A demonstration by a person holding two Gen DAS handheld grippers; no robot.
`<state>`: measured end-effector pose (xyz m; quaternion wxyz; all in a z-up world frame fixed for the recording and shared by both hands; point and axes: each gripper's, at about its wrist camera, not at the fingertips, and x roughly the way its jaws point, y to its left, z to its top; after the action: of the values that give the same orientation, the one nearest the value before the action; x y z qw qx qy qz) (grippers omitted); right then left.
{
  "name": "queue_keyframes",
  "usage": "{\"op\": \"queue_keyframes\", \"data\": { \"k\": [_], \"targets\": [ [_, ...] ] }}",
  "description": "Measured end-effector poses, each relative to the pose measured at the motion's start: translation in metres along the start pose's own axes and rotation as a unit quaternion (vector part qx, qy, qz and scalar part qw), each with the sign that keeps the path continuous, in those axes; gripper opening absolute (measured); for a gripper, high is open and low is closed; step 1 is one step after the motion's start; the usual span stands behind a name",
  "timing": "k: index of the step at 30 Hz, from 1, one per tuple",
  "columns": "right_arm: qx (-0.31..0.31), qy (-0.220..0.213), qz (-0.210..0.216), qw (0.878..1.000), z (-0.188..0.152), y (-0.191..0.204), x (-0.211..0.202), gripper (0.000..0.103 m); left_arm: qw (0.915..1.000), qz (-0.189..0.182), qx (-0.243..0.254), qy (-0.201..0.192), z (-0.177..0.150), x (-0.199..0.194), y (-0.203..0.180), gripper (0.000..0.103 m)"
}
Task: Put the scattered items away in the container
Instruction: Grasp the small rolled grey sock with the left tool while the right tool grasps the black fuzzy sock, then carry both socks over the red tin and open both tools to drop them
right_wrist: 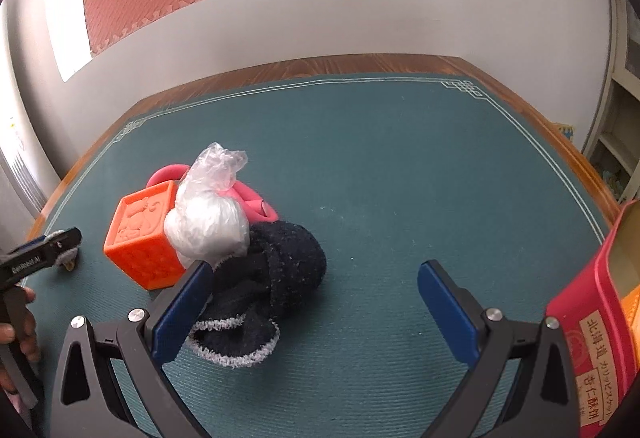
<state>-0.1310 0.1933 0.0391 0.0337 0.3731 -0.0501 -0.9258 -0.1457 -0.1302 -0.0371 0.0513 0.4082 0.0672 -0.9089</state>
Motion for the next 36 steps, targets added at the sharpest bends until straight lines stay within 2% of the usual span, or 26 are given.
{"op": "queue_keyframes", "data": {
  "k": [2,3,4,9,16,25,27,28,29,30,31,36],
  "targets": [
    [0.005,-0.002,0.002,1.0,0.0,-0.002,-0.001,0.102,0.9999,-0.012,-0.009,0.005,0.001,0.003,0.003,0.094],
    [0.007,-0.002,0.002,1.0,0.0,-0.003,-0.002,0.102,0.9997,-0.015,-0.013,0.011,0.001,0.005,0.004,0.079],
    [0.008,-0.003,0.003,1.0,0.0,-0.004,-0.003,0.102,0.9996,-0.018,-0.016,0.015,0.001,0.007,0.005,0.074],
    [0.009,-0.001,0.007,1.0,-0.003,-0.005,-0.005,0.102,0.9999,-0.009,-0.008,-0.001,-0.002,0.001,0.001,0.06],
    [0.018,0.011,0.019,1.0,-0.003,-0.008,-0.002,0.102,0.9989,0.006,0.021,-0.042,-0.009,-0.019,-0.018,0.056],
    [-0.01,0.043,0.032,0.999,0.002,0.006,0.014,0.101,0.9969,-0.036,0.056,-0.043,-0.028,-0.033,-0.045,0.056],
    [-0.006,0.049,0.046,0.998,0.001,0.005,0.016,0.09,0.9963,-0.042,0.064,-0.039,-0.032,-0.035,-0.05,0.056],
    [-0.003,0.05,0.054,0.997,0.001,0.004,0.016,0.079,0.9962,-0.046,0.064,-0.037,-0.033,-0.036,-0.051,0.056],
    [-0.002,0.048,0.052,0.997,0.0,0.003,0.015,0.059,0.9961,-0.049,0.064,-0.036,-0.034,-0.037,-0.053,0.056],
    [-0.002,0.049,0.051,0.998,-0.001,0.003,0.015,0.045,0.996,-0.052,0.063,-0.036,-0.035,-0.039,-0.053,0.056],
    [0.0,0.05,0.051,0.997,-0.001,0.003,0.015,0.04,0.996,-0.053,0.062,-0.037,-0.035,-0.04,-0.053,0.056],
    [0.022,0.038,0.045,0.998,-0.003,-0.004,0.008,0.039,0.9956,-0.06,0.058,-0.042,-0.037,-0.048,-0.052,0.056]
  ]
}}
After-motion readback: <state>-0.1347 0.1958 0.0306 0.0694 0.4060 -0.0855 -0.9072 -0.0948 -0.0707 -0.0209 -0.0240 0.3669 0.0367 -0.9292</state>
